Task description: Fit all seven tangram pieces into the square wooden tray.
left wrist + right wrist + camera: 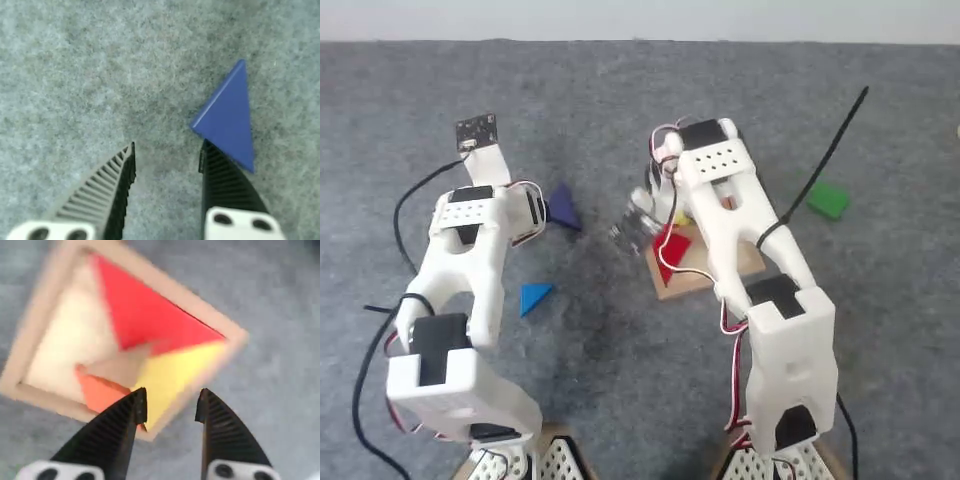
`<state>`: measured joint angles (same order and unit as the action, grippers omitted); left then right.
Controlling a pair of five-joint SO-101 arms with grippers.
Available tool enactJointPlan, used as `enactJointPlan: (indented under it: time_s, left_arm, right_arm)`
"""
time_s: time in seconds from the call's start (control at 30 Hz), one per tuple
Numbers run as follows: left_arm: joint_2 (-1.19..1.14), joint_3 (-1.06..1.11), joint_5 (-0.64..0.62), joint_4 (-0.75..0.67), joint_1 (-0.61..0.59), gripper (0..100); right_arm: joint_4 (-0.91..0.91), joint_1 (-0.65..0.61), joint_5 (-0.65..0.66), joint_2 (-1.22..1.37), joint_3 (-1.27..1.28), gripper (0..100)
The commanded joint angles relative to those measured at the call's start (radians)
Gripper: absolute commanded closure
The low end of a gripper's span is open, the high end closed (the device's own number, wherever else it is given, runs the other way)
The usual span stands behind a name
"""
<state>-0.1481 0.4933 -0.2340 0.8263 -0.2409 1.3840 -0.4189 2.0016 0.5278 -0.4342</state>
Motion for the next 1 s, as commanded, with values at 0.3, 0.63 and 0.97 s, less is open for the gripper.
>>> enactJointPlan:
  time_s: [0.3,0.63,0.97]
  left_arm:
    - [0.044,-0.01,0.011,-0.011,-0.005,79]
    - [0.038,-0.007,0.011,-0.012,-0.006,79]
    - [0.038,-0.007,0.012,-0.012,-0.006,79]
  right_arm:
    - [0.311,0.008,-1.278,-0.211,-0.238,84.2]
    - [0.401,-0.03,-1.814,-0.119,-0.057,98.7]
    - [0.153,-0.036,-1.757,-0.153,0.242,98.8]
